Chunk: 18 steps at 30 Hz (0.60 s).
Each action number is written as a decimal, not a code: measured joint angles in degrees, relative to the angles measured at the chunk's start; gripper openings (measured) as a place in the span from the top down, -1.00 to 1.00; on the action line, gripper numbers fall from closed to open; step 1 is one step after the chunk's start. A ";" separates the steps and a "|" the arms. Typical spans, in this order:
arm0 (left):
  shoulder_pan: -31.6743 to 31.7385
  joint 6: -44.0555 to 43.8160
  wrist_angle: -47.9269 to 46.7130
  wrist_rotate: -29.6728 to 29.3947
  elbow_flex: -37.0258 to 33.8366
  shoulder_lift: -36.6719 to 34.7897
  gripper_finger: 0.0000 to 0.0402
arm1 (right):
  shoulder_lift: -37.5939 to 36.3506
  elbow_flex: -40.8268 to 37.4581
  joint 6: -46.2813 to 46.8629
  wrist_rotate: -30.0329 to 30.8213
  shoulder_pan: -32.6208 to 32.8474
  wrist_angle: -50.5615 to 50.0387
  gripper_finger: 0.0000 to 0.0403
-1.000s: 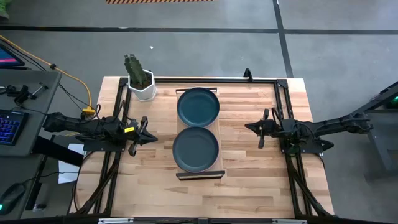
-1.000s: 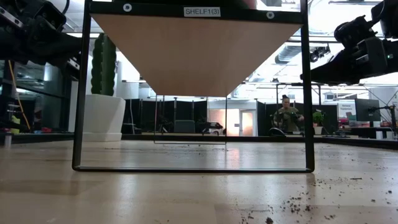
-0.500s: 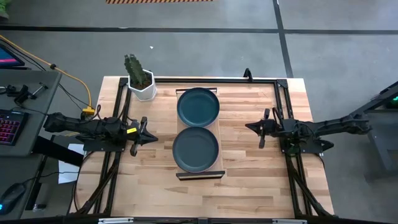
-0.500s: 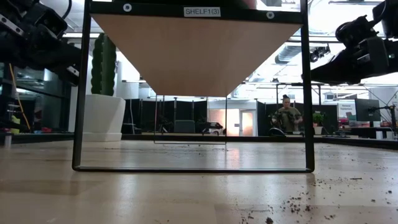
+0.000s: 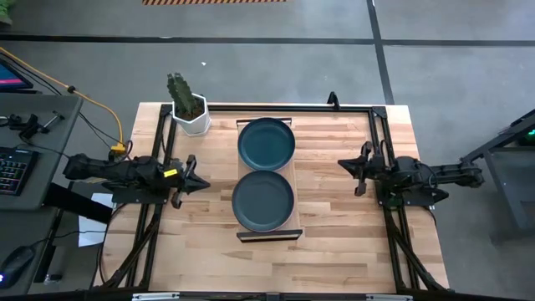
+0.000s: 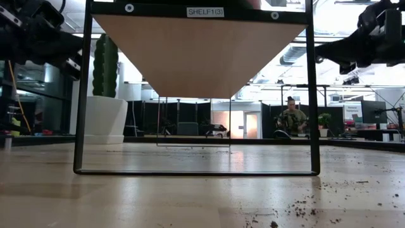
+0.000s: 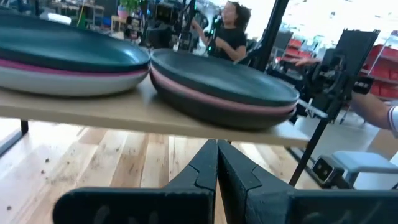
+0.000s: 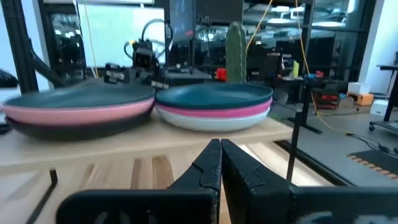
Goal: Place and stack plates onto a shelf
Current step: Return to Home Position
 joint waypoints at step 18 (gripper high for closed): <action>0.00 0.02 -0.04 -0.02 -0.02 -2.12 1.00 | -0.06 -0.02 -0.02 0.00 0.00 -1.25 1.00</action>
